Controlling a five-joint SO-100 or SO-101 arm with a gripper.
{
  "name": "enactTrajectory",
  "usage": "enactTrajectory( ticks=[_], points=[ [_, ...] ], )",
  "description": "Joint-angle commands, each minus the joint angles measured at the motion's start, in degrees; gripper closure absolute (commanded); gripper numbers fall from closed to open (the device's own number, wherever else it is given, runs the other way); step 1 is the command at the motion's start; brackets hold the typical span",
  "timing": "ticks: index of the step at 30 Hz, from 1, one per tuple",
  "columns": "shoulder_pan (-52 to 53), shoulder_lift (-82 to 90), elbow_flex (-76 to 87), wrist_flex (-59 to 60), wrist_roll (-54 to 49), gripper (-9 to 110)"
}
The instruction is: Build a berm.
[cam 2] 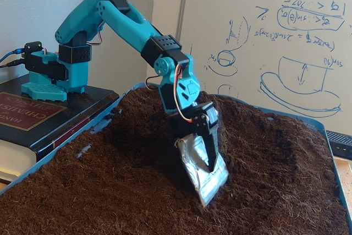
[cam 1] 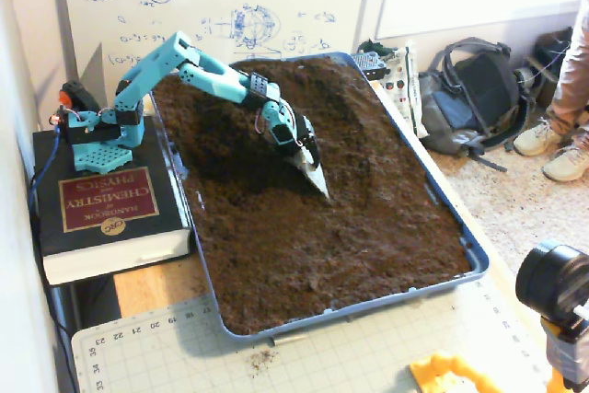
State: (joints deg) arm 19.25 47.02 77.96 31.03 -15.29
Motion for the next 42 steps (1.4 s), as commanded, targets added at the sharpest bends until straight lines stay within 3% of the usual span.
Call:
enactTrajectory(
  ticks=[1,20,33,42],
  points=[
    [2.7,-0.9,5.7,2.4,-1.1,101],
    [2.1,-6.4,9.5,2.4,-1.0,101],
    [2.0,12.5,25.8,2.4,-0.4,101],
    [1.2,21.4,12.9,2.4,0.0,101]
  ],
)
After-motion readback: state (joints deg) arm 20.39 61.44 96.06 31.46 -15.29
